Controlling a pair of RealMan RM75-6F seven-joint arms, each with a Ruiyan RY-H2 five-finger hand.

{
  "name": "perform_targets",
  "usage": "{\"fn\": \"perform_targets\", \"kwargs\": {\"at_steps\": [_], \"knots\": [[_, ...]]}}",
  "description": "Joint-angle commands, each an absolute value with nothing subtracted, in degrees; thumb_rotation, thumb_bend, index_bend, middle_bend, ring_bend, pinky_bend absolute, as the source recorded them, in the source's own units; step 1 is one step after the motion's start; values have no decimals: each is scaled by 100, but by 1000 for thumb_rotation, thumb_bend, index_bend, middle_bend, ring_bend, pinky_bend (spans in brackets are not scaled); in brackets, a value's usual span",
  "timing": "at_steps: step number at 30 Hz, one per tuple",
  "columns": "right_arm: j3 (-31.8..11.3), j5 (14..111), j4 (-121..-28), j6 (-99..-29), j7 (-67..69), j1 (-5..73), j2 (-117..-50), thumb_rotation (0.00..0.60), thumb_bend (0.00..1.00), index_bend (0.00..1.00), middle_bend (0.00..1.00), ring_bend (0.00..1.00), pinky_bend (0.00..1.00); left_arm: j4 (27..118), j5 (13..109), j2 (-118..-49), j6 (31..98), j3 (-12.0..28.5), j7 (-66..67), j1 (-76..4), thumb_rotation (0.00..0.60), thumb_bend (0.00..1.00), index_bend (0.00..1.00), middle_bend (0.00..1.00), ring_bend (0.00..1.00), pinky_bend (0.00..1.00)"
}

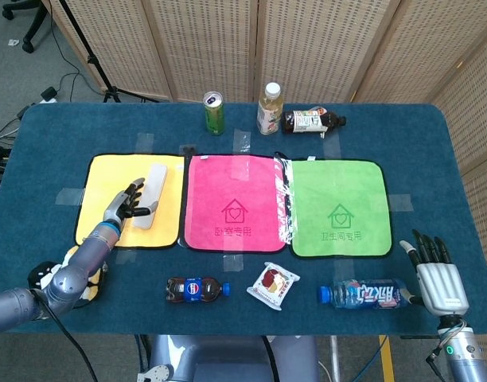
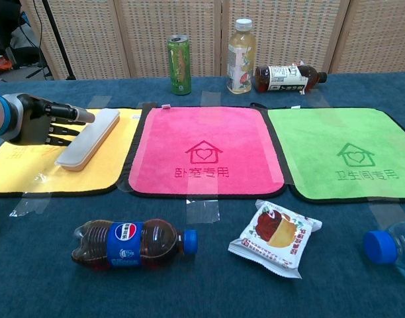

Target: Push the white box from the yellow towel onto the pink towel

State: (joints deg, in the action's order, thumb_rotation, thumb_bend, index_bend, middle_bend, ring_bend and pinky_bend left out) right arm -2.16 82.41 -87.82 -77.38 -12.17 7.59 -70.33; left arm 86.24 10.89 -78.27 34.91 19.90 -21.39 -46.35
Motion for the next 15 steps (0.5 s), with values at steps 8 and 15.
{"fn": "perform_targets", "kwargs": {"at_steps": [8,15], "knots": [[-188,8257,-8758,-7695,-1226,780,-7063,600,0,141,0,0,0,8611,1152,-8024,3554,2036,-2055,-4689,600,397,20,0,0,22],[-177,8256,-8740,-7678,-1244,791,-7087,600,0,141,0,0,0,8641,1294,-8166,3749,2100,-1937,-4752,600,397,20,0,0,22]]}}
